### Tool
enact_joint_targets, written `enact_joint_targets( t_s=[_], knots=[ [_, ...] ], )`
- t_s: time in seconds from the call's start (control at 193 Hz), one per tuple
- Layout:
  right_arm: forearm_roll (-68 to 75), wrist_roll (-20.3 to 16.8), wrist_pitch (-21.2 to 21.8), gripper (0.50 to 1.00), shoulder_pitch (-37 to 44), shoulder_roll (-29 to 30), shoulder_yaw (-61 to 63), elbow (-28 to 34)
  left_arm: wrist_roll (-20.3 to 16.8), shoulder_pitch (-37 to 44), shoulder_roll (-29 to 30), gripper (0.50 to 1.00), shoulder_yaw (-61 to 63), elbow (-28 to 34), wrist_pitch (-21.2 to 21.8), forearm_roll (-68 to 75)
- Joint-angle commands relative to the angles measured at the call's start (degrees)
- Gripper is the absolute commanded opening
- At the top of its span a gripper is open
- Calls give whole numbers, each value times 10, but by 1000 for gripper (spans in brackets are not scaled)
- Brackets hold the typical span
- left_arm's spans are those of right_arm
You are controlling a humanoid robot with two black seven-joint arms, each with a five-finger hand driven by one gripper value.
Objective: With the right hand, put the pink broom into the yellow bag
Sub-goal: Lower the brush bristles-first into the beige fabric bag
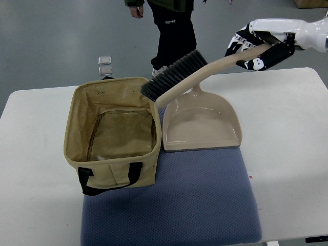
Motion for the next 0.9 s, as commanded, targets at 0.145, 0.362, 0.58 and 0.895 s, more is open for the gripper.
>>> enact_joint_targets(
  t_s=[0.145, 0.362, 0.58, 0.895],
  knots=[
    [-8, 0, -1, 500, 113, 124, -114, -121, 0, 0, 0, 1000, 0, 0, 0, 0],
    [-26, 2, -1, 500, 152, 250, -157, -223, 0, 0, 0, 1000, 0, 0, 0, 0],
    [-103, 10, 10, 500, 158, 347, -175, -310, 0, 0, 0, 1000, -1, 0, 0, 0],
    [-148, 20, 4, 500, 153, 425, -228, -356, 0, 0, 0, 1000, -1, 0, -1, 1]
  ],
)
